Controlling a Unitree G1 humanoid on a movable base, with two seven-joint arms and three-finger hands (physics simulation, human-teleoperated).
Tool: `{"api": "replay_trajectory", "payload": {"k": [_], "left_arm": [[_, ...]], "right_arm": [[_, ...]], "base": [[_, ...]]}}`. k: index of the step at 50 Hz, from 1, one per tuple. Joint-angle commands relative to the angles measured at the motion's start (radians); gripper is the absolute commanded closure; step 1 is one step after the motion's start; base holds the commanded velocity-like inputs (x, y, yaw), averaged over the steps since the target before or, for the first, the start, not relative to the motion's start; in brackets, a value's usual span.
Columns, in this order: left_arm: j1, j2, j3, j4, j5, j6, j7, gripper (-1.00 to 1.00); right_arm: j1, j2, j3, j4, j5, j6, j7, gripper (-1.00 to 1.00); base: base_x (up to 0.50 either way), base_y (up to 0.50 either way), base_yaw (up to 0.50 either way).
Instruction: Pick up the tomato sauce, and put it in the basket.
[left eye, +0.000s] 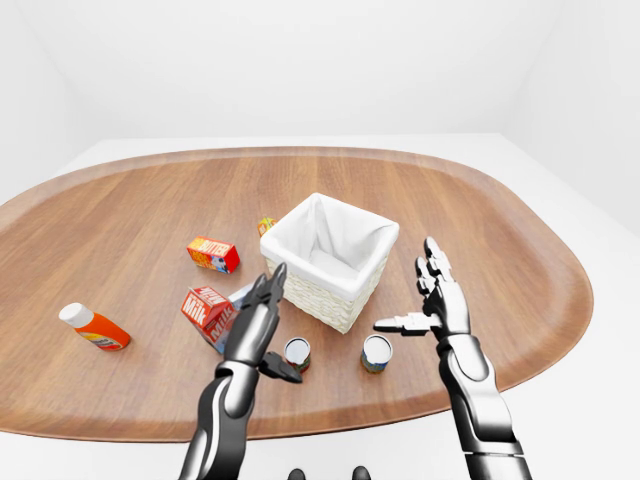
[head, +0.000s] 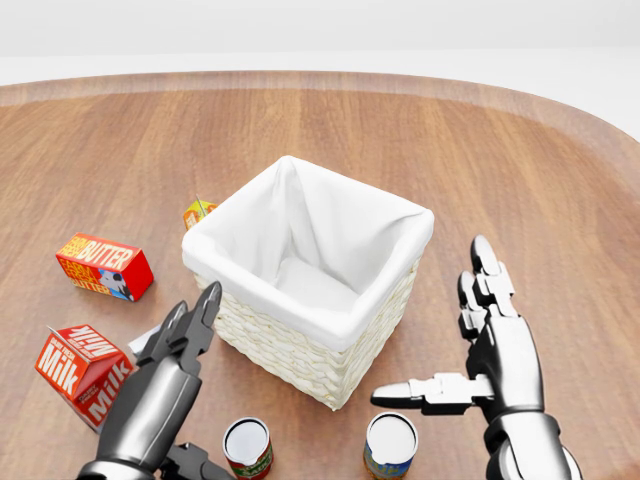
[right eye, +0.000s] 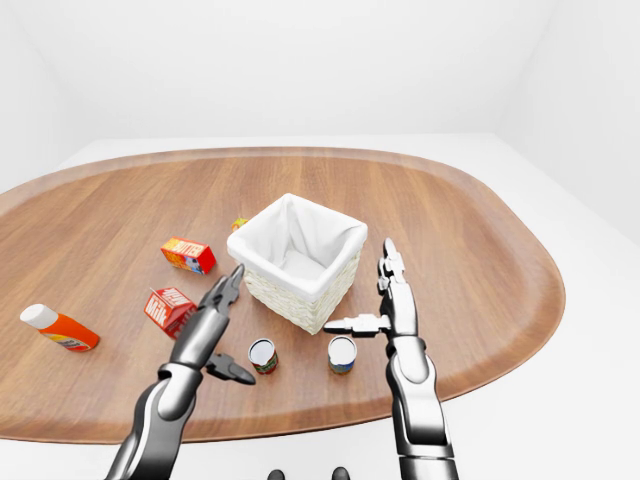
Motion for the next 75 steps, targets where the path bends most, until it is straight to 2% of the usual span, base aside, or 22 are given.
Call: {"api": "replay_trajectory", "payload": {"k": [1,16,23,32,57,64,75], "left_arm": [[-0.014,-0.001,-0.017,0.078,0.024,-0.028,0.04,-1.0],[-0.033,-0.001,-0.018,0.129,0.041,-0.036,0.064,-1.0],[-0.045,0.0,-0.019,0.166,0.05,-0.046,0.084,-1.0],[-0.047,-0.001,-0.017,0.17,0.055,-0.045,0.089,-1.0],[-0.057,0.0,-0.023,0.221,0.075,-0.063,0.117,-1.0],[-0.074,-0.001,-0.024,0.277,0.077,-0.077,0.139,-1.0],[-0.075,-0.002,-0.032,0.295,0.09,-0.081,0.15,-1.0]], "right_arm": [[0.0,0.0,0.0,0.003,0.0,-0.003,0.0,-1.0],[-0.008,-0.004,-0.008,-0.003,0.006,0.01,0.0,-1.0],[-0.007,-0.004,-0.007,-0.004,0.006,0.01,-0.001,-1.0],[-0.006,-0.002,-0.005,0.006,0.004,0.0,0.0,-1.0],[-0.002,0.0,0.0,0.01,0.0,-0.007,0.0,-1.0],[-0.002,-0.001,-0.001,0.01,0.001,-0.007,0.0,-1.0],[-0.005,-0.002,-0.003,0.005,0.003,0.001,-0.001,-1.0]], "base": [[0.0,0.0,0.0],[0.0,0.0,0.0],[0.0,0.0,0.0],[0.0,0.0,0.0],[0.0,0.0,0.0],[0.0,0.0,0.0],[0.0,0.0,0.0]]}}
